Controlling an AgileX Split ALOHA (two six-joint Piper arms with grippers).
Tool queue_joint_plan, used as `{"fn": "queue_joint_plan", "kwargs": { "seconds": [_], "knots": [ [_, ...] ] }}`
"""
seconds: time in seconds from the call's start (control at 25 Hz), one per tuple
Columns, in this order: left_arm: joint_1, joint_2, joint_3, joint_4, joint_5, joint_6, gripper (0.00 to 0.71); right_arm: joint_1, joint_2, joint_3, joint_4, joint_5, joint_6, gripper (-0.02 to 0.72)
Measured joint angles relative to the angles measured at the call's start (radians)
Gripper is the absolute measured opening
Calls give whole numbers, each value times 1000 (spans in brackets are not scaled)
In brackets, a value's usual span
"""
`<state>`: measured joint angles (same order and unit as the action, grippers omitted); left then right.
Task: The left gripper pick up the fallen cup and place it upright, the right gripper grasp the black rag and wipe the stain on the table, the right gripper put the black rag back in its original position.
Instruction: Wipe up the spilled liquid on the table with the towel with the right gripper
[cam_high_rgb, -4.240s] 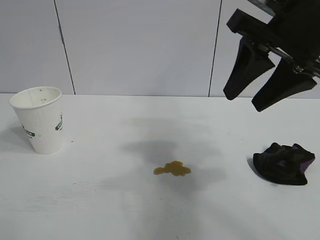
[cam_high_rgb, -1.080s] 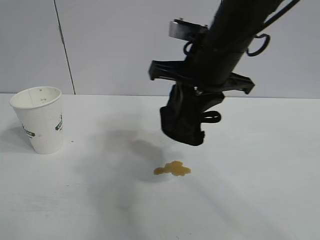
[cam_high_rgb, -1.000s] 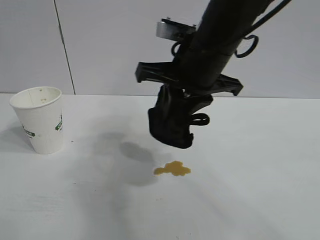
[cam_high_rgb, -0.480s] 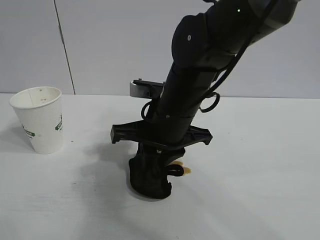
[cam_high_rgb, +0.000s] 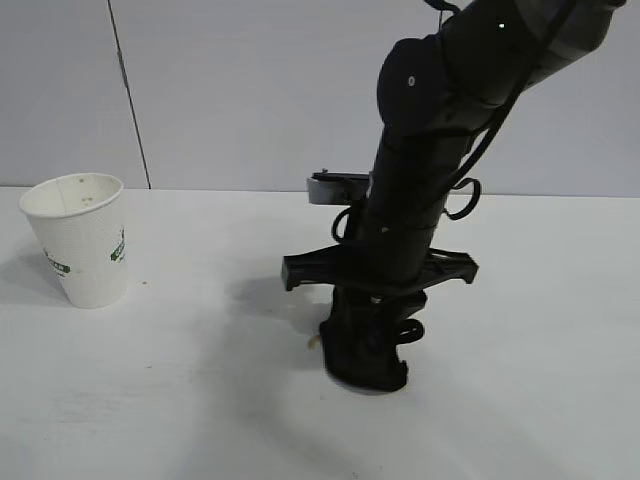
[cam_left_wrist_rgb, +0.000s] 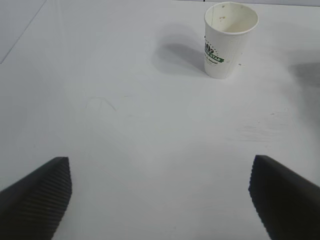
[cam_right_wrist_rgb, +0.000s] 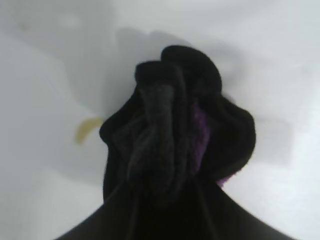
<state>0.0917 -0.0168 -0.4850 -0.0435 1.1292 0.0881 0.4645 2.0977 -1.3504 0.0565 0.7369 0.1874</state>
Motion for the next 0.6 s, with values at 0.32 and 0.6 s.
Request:
{"fn": "queue_joint_plan", "kwargs": {
  "seconds": [0.32, 0.6],
  "knots": [
    [0, 0, 0, 0, 0, 0, 694, -70, -2, -2, -13, 51, -5, 149],
    [0, 0, 0, 0, 0, 0, 694, 34, -1, -2, 243, -104, -128, 149]
  ]
}}
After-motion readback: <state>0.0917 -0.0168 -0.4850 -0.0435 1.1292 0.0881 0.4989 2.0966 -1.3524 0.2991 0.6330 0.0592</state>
